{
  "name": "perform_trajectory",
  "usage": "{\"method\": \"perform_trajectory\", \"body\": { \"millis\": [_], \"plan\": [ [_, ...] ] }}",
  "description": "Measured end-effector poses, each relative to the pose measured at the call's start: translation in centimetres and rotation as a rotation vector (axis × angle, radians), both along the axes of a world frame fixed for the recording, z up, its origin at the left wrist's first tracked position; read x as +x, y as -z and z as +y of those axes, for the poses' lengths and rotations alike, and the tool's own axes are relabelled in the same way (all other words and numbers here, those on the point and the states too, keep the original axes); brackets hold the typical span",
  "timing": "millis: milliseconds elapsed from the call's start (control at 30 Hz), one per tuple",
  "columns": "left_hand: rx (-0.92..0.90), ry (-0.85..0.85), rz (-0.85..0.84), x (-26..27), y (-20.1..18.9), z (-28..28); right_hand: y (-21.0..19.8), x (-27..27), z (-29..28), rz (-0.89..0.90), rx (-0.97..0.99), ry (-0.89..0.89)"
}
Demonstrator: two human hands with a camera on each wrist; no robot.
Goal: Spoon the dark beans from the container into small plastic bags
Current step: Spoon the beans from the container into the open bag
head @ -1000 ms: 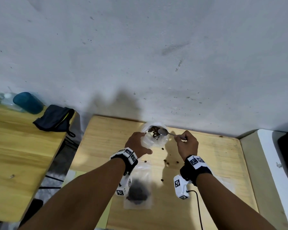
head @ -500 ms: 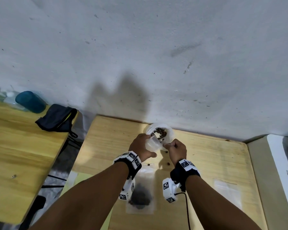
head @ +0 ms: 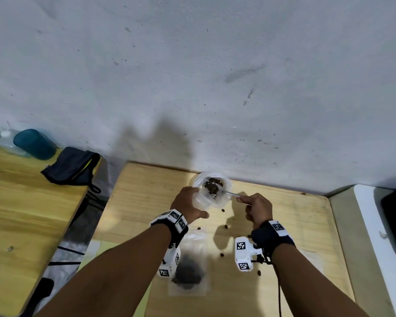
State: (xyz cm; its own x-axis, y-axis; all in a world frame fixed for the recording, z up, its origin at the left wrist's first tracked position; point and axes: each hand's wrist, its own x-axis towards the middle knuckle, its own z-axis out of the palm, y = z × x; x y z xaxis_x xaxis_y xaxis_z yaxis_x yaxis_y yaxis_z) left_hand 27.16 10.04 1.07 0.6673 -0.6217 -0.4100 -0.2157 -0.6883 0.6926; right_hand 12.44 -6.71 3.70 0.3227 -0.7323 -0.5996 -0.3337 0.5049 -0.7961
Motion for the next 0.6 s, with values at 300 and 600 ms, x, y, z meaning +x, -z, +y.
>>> {"method": "perform_trajectory", "body": {
  "millis": [300, 600],
  "plan": [
    [0.024, -0.026, 0.022, -0.3, -0.5, 0.0, -2.2, -2.1, -1.3, -0.081, -0.098, -0.035],
    [0.029, -0.015, 0.015, -0.6, -0.6, -0.1, -2.2, -0.2, 0.4, -0.058, -0.436, -0.363]
  ]
}}
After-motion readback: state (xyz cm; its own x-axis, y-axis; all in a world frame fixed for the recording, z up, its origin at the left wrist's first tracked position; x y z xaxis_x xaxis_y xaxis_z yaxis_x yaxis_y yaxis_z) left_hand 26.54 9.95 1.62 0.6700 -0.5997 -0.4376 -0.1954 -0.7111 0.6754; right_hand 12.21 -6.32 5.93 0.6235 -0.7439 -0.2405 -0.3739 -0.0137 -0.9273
